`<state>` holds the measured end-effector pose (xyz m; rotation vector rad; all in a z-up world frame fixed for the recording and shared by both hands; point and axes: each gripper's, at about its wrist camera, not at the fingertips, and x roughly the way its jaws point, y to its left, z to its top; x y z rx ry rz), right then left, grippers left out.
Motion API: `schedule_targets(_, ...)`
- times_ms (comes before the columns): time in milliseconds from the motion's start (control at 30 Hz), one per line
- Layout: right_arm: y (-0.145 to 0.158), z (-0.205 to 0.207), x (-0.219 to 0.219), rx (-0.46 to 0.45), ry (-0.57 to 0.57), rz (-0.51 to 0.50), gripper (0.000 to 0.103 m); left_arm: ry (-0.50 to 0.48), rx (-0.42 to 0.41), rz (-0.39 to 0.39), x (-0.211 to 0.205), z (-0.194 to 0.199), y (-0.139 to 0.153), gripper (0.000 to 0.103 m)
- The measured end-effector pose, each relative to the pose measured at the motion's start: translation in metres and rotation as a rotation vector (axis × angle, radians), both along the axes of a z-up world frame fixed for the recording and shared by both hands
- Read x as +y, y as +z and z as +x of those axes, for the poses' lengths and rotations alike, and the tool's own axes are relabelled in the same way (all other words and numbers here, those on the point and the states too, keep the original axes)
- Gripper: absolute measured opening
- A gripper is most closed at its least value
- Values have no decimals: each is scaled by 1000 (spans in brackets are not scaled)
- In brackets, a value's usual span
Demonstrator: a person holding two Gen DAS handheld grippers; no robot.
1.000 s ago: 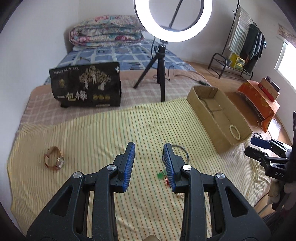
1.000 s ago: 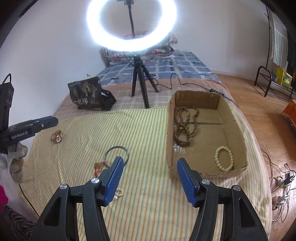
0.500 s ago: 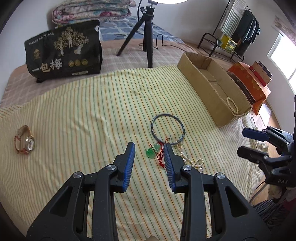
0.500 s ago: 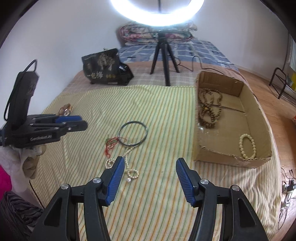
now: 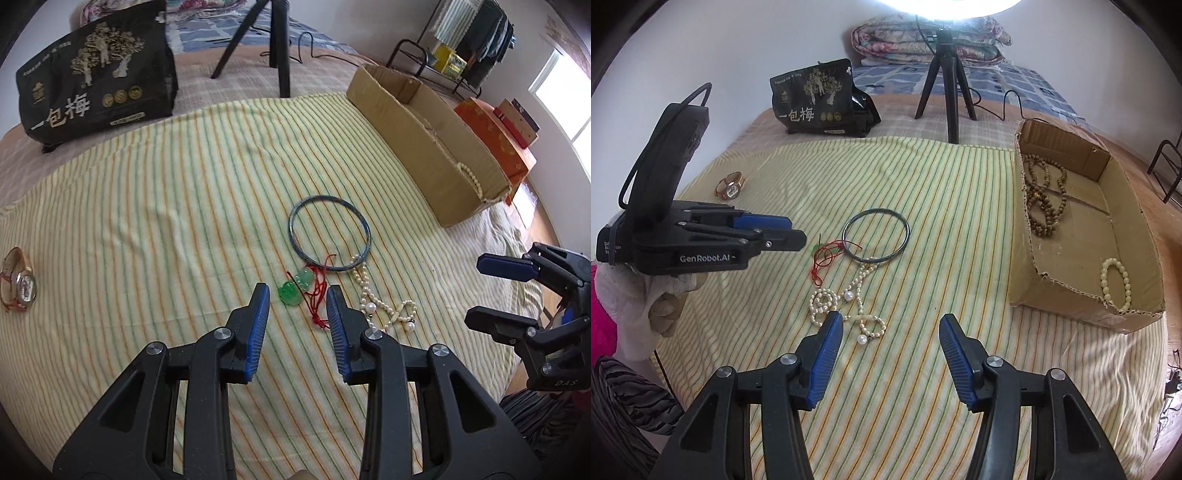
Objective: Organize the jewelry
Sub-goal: 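Move the left tool to the green jade pendant and grasp its red string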
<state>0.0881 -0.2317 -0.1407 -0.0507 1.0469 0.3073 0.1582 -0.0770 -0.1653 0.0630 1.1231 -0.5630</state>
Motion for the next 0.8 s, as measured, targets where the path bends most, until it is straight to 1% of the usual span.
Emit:
schedule_targets(100,-3,0,4,7,20,-2,57,-24,1,29,-9,1,-7,31)
schedule_targets(333,-16,1,15,34,58,-29,57,-34,0,77,-17,10,-18,31)
schedule_targets(400,-19,4,14,36,51,-37,57,-38,3,81,-18,11,-20,31)
schedule_targets(633,-21,17,5,52,-8,-9,57,-52,-10,99,-21,12,-24,31)
schedule_targets(800,-26,19,5,63,-12,-7,57,-67,-36,128,-26,10,-27,31)
